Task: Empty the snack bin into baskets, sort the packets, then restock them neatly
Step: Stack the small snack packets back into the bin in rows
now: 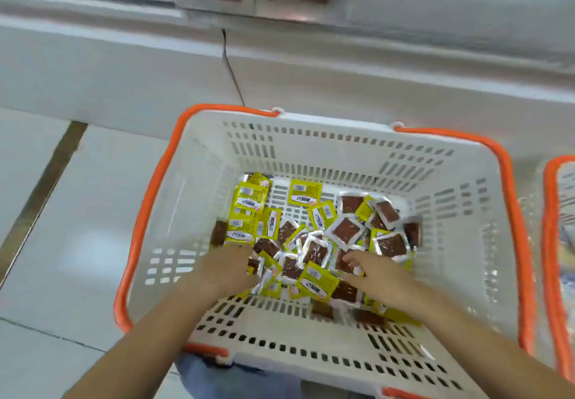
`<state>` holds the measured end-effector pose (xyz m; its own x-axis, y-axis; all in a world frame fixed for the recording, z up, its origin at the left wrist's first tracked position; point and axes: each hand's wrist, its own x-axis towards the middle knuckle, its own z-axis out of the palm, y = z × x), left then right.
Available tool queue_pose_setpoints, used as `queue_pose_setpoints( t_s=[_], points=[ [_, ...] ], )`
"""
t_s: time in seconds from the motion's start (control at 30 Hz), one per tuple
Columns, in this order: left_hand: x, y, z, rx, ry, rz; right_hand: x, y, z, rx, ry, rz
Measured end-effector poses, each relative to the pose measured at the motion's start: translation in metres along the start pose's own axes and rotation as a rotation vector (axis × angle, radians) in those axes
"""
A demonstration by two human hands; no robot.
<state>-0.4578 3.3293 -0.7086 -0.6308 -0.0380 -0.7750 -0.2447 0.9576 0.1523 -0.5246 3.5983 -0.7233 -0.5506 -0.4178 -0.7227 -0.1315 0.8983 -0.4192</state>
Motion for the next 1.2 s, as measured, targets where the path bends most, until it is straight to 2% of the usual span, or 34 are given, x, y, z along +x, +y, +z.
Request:
queue_pose_setpoints(
  t_s=[0.1,0.17,0.27,0.33,0.43,0.53,0.63,0.7,0.77,0.9,1.0,1.1,1.13,1.2],
  points=[
    [0.029,-0.016,0.020,-0.072,-0.037,-0.175,0.026,-0.009,0.019,-0.095,-0.016,-0.030],
    [0.041,-0.012,0.035,-0.012,-0.052,-0.267,0.040,-0.018,0.031,-0.132,-0.007,-0.054],
    [0.054,-0.004,0.046,0.188,0.006,-0.276,0.051,-0.024,0.044,-0.084,0.007,-0.102],
    [0.059,-0.007,0.046,0.221,0.008,-0.273,0.051,-0.022,0.045,-0.045,0.001,-0.125],
    [0.056,-0.014,0.026,-0.034,0.006,-0.232,0.047,-0.019,0.038,-0.030,0.010,-0.112],
    [0.047,-0.009,-0.009,-0.480,0.103,-0.141,0.045,-0.022,0.024,0.136,0.120,-0.088],
    [0.041,0.021,-0.031,-0.979,0.081,0.032,0.037,-0.035,0.005,0.731,0.103,-0.043],
    [0.040,0.044,-0.035,-1.187,0.032,0.143,0.028,-0.044,-0.008,1.096,0.069,0.020],
    [0.042,0.062,-0.032,-1.206,0.062,0.220,0.022,-0.042,-0.016,1.197,0.075,-0.008],
    [0.042,0.085,-0.025,-1.092,0.210,0.289,0.013,-0.041,-0.027,1.113,0.120,-0.088],
    [0.040,0.088,-0.021,-1.012,0.157,0.333,0.015,-0.030,-0.025,1.112,0.221,-0.064],
    [0.042,0.080,-0.021,-1.148,0.102,0.246,0.018,-0.020,-0.027,1.376,0.356,0.053],
    [0.043,0.078,-0.022,-1.228,0.096,0.208,0.019,-0.017,-0.027,1.380,0.448,0.037],
    [0.047,0.077,-0.023,-1.409,0.077,0.134,0.018,-0.016,-0.025,1.155,0.627,-0.094]
  ],
)
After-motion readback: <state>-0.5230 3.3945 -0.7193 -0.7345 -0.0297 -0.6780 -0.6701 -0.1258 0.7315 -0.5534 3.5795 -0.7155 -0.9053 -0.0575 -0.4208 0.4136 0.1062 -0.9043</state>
